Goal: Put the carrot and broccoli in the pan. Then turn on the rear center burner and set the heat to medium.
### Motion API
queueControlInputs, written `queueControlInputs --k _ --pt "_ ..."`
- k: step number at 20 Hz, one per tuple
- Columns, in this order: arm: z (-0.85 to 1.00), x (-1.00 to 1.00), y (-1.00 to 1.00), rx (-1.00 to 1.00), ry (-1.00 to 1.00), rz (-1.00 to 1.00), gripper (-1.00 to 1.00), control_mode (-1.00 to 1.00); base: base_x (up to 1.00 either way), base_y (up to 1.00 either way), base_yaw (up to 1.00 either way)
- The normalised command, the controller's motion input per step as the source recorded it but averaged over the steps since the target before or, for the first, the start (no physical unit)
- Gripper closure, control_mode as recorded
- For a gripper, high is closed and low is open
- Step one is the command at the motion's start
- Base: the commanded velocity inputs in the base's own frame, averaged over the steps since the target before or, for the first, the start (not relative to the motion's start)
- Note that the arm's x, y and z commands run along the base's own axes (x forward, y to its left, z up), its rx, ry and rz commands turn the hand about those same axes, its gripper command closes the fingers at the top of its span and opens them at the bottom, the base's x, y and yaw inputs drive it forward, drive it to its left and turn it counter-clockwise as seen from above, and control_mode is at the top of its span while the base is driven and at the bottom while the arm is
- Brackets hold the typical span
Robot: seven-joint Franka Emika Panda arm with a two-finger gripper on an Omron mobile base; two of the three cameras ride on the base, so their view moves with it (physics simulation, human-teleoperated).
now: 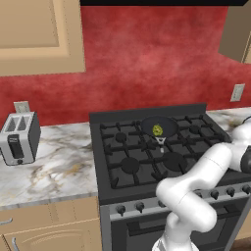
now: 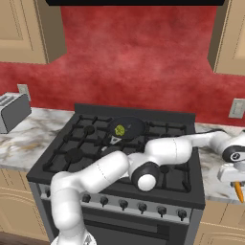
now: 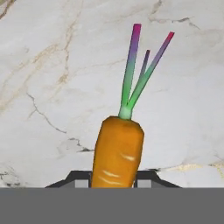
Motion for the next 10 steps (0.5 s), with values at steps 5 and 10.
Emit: queueControlInputs --k 5,10 --pt "0.29 -0.29 0.42 0.12 -0.17 0.03 1.00 -1.00 0.00 0.00 0.00" --pt "0.39 -0.18 0.59 0.10 -0.21 0.05 1.00 -1.00 0.00 0.00 0.00"
